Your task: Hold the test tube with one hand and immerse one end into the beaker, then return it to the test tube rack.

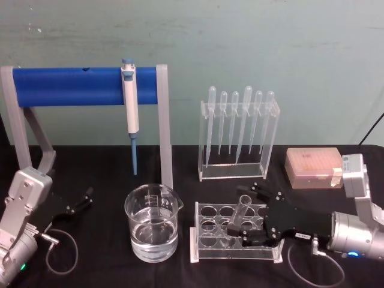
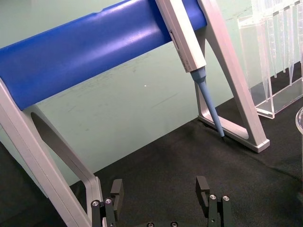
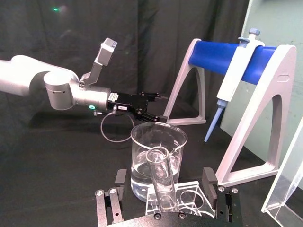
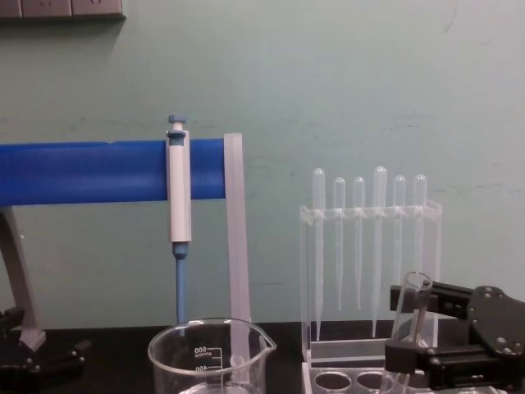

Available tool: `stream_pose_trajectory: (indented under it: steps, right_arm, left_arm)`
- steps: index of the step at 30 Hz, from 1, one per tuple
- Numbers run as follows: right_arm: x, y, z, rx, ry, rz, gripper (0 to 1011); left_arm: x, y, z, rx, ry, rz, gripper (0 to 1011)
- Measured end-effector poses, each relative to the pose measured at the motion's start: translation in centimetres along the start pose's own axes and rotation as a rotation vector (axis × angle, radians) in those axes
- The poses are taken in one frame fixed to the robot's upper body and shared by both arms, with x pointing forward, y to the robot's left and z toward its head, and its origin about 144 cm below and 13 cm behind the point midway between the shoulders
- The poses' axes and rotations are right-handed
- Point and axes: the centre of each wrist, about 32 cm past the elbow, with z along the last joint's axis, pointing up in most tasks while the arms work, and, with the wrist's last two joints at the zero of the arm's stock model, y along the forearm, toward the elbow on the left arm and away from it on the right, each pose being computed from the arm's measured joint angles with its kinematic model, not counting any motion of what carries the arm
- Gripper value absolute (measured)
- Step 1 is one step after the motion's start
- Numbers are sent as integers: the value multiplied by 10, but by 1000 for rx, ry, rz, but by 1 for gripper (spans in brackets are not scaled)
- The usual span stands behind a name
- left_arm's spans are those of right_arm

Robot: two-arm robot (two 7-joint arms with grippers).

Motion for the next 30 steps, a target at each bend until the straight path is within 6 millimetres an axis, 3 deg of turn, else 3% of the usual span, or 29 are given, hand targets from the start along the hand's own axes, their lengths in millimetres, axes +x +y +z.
stream_pose_trajectory:
  steps: [12,16,30]
  right_arm:
    - [1,2,2,-9,-7,0,1002]
    - [1,2,2,-8,-6,-1,951]
    - [1,2,1,-7,-6,-1,539]
  left_arm:
    - [0,0,0,0,0,0,1000]
    - [0,0,0,0,0,0,1000]
    - [0,0,0,0,0,0,1000]
